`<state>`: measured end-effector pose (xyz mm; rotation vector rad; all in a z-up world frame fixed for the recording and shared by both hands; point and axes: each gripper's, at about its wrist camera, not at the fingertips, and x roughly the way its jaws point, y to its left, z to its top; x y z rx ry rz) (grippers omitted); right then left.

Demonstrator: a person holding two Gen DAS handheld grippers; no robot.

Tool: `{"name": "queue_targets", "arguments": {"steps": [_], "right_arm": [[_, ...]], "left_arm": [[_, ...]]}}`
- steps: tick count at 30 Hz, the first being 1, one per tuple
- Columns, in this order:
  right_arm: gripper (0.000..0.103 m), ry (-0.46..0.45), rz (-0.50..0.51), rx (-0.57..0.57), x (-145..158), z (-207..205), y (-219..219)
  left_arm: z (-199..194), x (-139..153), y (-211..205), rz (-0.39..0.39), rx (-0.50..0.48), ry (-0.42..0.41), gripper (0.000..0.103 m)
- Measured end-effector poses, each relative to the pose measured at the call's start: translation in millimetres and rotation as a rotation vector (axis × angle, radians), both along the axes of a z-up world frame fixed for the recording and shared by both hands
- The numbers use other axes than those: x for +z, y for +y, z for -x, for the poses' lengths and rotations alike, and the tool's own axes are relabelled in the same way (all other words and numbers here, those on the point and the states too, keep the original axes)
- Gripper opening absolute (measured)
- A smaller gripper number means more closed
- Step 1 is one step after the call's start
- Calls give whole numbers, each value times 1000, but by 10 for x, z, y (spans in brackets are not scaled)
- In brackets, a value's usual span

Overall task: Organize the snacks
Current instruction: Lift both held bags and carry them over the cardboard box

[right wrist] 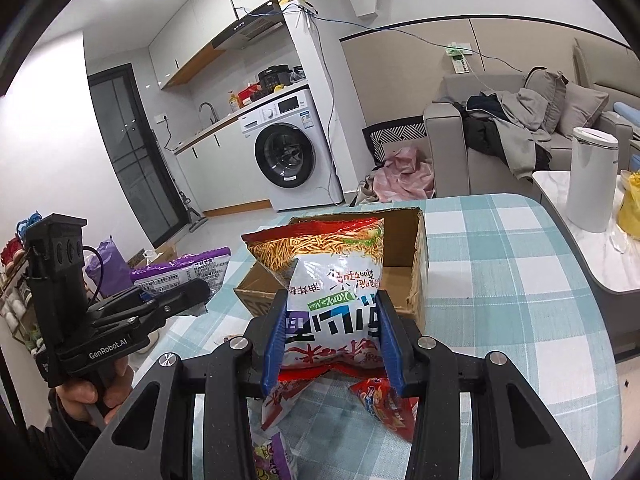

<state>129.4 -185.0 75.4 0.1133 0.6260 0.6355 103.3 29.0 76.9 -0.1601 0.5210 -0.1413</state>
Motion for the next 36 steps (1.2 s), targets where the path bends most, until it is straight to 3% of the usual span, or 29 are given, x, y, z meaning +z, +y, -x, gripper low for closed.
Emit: {"name": "queue_targets", "arguments": {"steps": [36], "right_arm": [[42, 70, 7, -51, -179, -681, 263]], "left_arm": [[-1037, -318, -73, -34, 14, 46, 43]]}}
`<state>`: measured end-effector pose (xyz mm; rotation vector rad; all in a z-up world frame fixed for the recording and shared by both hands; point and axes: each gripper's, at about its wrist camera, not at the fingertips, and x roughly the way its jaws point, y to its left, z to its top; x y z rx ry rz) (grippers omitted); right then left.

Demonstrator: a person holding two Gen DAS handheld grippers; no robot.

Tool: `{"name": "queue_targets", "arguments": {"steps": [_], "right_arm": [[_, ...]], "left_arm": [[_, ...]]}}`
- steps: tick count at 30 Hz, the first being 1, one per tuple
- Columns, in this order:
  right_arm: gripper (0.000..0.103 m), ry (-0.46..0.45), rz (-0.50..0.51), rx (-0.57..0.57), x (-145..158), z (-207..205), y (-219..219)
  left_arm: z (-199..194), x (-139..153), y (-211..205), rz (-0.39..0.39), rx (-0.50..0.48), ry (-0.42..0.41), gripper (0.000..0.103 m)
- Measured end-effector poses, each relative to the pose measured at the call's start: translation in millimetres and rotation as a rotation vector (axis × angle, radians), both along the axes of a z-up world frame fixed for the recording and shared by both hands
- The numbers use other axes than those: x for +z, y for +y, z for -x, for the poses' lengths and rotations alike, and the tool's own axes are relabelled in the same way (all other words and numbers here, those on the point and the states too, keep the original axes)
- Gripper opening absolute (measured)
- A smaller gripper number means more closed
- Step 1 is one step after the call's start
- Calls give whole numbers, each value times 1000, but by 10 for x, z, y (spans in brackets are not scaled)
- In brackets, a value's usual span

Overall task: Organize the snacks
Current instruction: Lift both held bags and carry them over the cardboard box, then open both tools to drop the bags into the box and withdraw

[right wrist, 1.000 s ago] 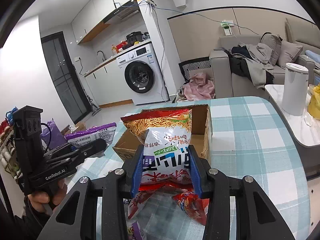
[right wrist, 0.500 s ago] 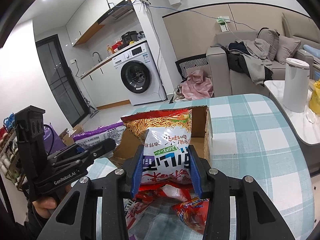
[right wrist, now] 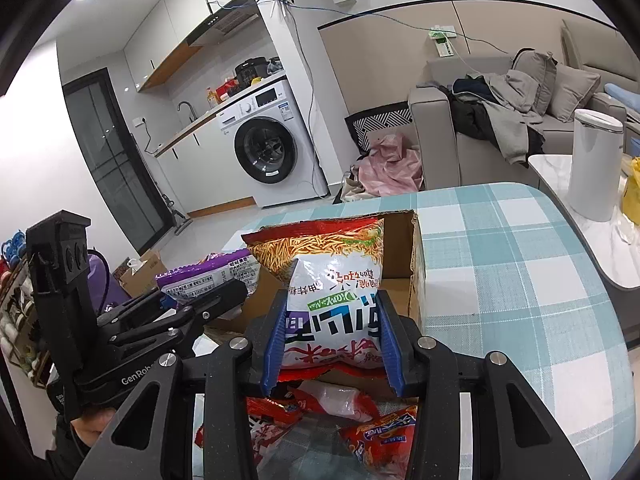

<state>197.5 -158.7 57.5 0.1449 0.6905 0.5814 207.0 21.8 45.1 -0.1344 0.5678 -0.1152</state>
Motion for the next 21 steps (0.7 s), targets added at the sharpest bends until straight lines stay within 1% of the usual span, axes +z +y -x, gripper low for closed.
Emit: {"name": "queue_targets", "arguments": {"steps": [12, 16, 21], "right_arm": [[42, 13, 6, -5, -91, -226, 123], [42, 0, 30, -10, -114, -271, 203], [42, 18, 35, -13, -191, -379, 263]], "left_arm": [[-205, -175, -24, -14, 1, 26, 43], [-253, -248, -33, -28, 10, 36, 43], [-279, -303, -51, -41, 9, 43, 43]]}}
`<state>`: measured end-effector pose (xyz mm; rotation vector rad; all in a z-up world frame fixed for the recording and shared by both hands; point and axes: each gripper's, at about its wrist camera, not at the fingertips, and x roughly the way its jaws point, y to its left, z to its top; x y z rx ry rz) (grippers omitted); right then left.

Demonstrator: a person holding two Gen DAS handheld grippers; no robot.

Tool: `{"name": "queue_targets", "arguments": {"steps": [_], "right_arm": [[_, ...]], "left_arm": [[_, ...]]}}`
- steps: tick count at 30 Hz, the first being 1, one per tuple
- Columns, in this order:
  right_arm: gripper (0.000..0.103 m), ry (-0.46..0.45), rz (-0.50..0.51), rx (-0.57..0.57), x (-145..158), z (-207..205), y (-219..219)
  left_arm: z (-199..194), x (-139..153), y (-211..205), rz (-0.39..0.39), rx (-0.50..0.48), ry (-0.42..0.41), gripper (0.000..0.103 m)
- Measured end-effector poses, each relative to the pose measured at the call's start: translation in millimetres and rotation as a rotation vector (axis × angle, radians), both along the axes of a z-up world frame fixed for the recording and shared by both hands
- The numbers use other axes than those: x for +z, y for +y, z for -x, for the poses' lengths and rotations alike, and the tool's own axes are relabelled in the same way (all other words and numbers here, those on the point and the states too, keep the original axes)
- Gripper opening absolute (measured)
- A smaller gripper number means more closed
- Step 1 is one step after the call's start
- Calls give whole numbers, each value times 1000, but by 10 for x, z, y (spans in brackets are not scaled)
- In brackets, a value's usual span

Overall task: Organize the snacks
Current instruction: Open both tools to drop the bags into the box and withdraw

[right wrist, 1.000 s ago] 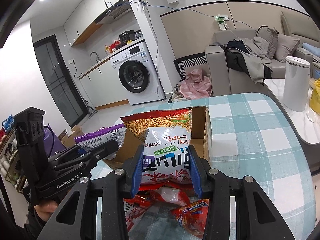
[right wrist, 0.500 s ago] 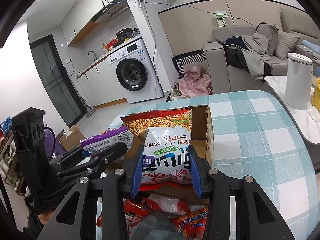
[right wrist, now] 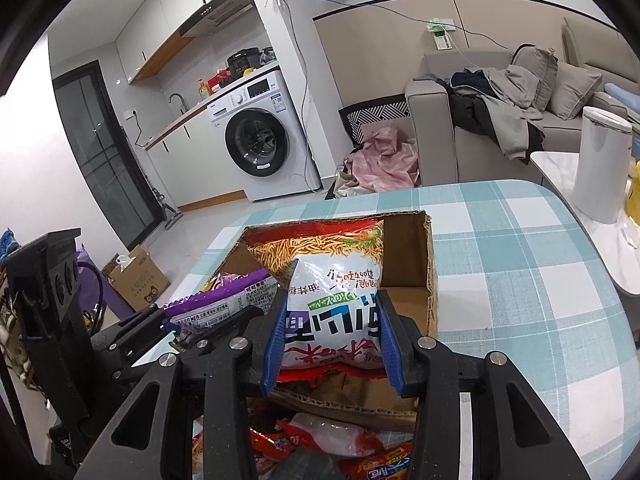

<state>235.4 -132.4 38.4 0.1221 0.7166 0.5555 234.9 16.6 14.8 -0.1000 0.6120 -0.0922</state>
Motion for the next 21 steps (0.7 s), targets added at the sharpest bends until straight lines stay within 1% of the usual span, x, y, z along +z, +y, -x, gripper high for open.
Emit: {"name": "queue_targets", "arguments": {"steps": [6, 9, 14, 17, 19, 21], "right_arm": [[42, 27, -4, -1, -120, -106, 6], [42, 25, 8, -8, -140, -128, 5], [43, 35, -2, 8, -164, -161, 17], [47, 22, -12, 17, -145, -135, 5], [49, -1, -2, 13, -105, -97, -9], [54, -32, 12, 15, -27, -14, -62]], "left_arm": [[-20, -36, -17, -6, -6, 10, 43], [-38, -43, -21, -4, -9, 10, 44], [-70, -42, -34, -1, -5, 26, 44], [-53, -19, -37, -6, 1, 32, 45], [-15, 12, -25, -8, 0, 29, 51], [68, 69, 5, -5, 7, 20, 70]]}}
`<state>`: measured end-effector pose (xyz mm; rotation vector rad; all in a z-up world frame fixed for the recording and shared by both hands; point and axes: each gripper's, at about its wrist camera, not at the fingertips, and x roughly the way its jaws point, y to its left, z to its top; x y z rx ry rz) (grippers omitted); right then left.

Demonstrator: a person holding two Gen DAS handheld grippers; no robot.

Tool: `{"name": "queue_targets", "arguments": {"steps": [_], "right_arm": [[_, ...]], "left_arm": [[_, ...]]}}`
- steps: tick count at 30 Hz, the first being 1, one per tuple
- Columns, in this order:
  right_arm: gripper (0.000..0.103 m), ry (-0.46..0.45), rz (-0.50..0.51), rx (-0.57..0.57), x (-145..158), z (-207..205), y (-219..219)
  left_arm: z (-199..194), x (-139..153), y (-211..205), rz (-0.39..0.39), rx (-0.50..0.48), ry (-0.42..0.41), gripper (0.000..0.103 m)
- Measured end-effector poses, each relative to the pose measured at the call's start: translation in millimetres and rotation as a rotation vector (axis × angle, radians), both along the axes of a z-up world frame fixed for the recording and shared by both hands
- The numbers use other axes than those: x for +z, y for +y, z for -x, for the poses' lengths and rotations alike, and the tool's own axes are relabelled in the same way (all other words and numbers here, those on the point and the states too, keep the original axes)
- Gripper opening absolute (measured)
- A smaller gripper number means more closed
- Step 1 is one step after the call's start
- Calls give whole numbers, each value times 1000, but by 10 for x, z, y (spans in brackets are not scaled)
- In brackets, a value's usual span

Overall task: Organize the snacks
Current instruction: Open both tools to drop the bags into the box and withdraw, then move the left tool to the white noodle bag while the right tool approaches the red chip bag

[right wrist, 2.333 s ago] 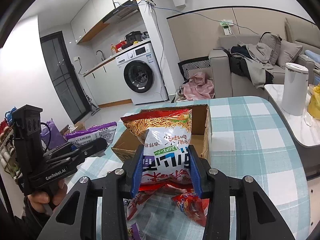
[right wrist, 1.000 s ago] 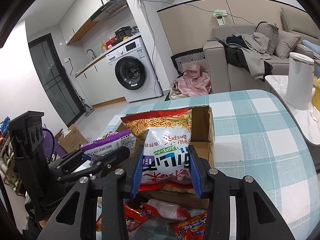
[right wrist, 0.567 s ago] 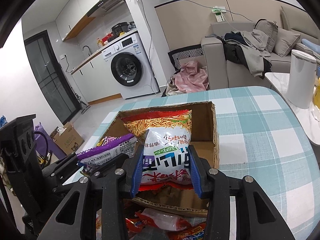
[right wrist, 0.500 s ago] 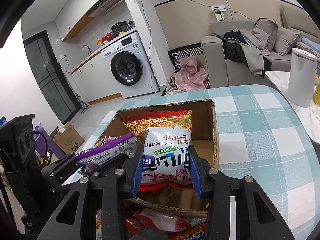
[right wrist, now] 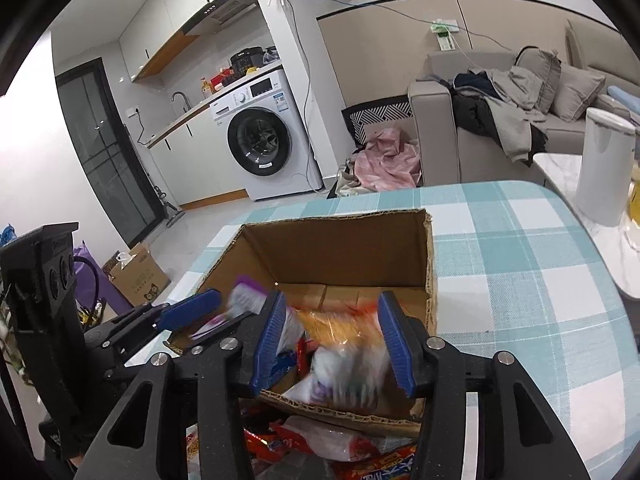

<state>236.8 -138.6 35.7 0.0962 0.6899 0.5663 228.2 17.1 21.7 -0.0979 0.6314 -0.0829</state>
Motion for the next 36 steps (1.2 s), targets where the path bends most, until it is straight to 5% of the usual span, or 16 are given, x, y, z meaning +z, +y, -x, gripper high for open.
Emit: {"name": "queue_targets", "arguments": {"steps": [4, 8, 29, 36], "right_arm": [[85, -19, -4, 4, 69, 107, -87], [102, -8, -14, 38, 124, 257, -207], [103, 49, 51, 50, 57, 893, -382], [103, 50, 68, 58, -20, 985, -402]], "left_arm": [[188, 110, 48, 2, 18, -37, 84], [408, 186, 96, 9, 22, -46, 98], [1268, 159, 298, 49, 69, -20, 102], [1367, 146, 199, 3, 59, -8, 102]]}}
